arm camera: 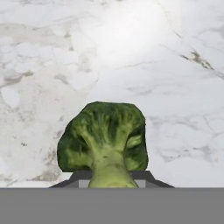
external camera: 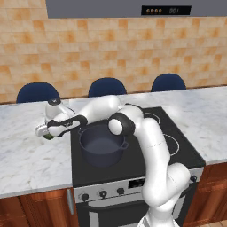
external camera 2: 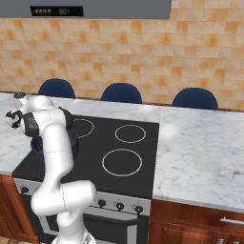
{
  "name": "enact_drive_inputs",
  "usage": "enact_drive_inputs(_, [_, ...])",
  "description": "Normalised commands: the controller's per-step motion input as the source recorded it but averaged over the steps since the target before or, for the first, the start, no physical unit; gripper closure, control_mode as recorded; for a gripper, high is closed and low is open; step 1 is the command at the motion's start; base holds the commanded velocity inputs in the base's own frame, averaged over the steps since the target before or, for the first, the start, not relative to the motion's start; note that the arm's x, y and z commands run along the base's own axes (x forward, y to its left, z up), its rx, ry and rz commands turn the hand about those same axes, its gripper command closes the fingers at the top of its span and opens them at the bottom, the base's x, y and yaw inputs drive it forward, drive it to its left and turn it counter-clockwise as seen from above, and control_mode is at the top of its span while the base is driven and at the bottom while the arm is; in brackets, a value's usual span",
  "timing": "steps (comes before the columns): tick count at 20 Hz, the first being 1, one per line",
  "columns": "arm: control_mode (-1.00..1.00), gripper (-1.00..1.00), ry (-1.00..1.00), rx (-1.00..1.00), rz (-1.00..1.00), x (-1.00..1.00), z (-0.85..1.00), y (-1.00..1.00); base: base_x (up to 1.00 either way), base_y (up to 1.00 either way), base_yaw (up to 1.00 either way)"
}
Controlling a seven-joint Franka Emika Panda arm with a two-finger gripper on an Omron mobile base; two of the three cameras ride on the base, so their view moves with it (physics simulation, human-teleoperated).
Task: Turn on the burner for the pot on the stove. Wait thirty seconds for the pot to heat up. Then add the broccoli to the pot.
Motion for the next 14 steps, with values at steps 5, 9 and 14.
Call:
enact_drive_inputs(5, [-1.0, 1.0, -0.03, 0.0, -0.08, 0.0, 0.51, 0.0, 0.0, 0.0, 0.0])
enact_drive_inputs(9, [-1.0, 1.0, -0.14, 0.0, -0.1, 0.0, 0.98, 0.0, 0.0, 0.0, 0.0])
enact_drive_inputs(14, [-1.0, 1.0, -0.04, 0.01, -0.12, -0.41, 0.89, -0.32, 0.0, 0.0, 0.0])
